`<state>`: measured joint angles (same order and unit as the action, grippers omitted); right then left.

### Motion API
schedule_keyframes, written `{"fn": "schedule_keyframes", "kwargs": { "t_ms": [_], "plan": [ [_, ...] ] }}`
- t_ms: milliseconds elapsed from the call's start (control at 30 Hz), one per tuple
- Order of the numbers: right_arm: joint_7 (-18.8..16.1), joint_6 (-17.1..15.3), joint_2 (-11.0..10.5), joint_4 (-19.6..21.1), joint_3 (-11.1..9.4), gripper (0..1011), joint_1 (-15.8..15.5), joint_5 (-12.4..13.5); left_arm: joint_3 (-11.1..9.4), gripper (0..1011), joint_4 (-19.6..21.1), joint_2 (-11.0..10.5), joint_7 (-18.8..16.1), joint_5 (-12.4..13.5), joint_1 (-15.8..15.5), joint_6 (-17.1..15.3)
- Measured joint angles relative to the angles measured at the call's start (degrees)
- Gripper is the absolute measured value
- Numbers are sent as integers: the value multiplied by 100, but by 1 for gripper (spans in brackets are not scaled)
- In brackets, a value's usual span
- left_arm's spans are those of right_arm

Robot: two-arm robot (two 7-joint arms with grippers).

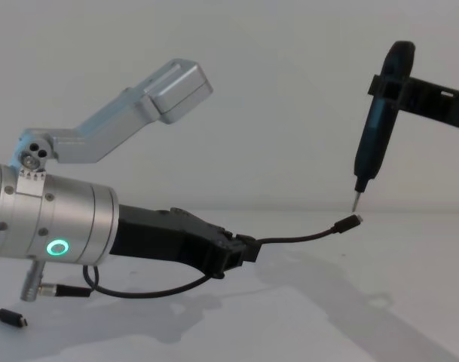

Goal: Pick up the data cable with the one hand.

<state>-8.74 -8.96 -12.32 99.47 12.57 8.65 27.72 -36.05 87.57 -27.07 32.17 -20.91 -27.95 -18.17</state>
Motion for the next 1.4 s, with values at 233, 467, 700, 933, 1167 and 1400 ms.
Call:
{"fn": "schedule_keyframes", "kwargs": {
  "t_ms": [233, 467, 700, 933, 1167, 1400],
  "plan": [
    [-32, 51, 23, -262, 73, 274, 154, 12, 3, 41, 4, -4, 1, 0, 1, 4],
    [-42, 113, 34, -442, 89, 274, 264, -1, 3, 41, 6, -4, 1, 0, 1, 5],
    [-46, 176, 38, -595, 57, 275, 363, -49, 3, 41, 6, -4, 0, 0, 1, 5],
    [-56, 212, 44, -736, 9, 275, 442, -91, 3, 41, 6, -4, 0, 0, 1, 5],
    [-82, 221, 47, -838, -34, 275, 491, -121, 3, 41, 6, -4, 0, 0, 1, 4],
    [-93, 215, 43, -881, -60, 275, 497, -130, 2, 41, 5, -4, 0, 0, 1, 4]
  ]
}}
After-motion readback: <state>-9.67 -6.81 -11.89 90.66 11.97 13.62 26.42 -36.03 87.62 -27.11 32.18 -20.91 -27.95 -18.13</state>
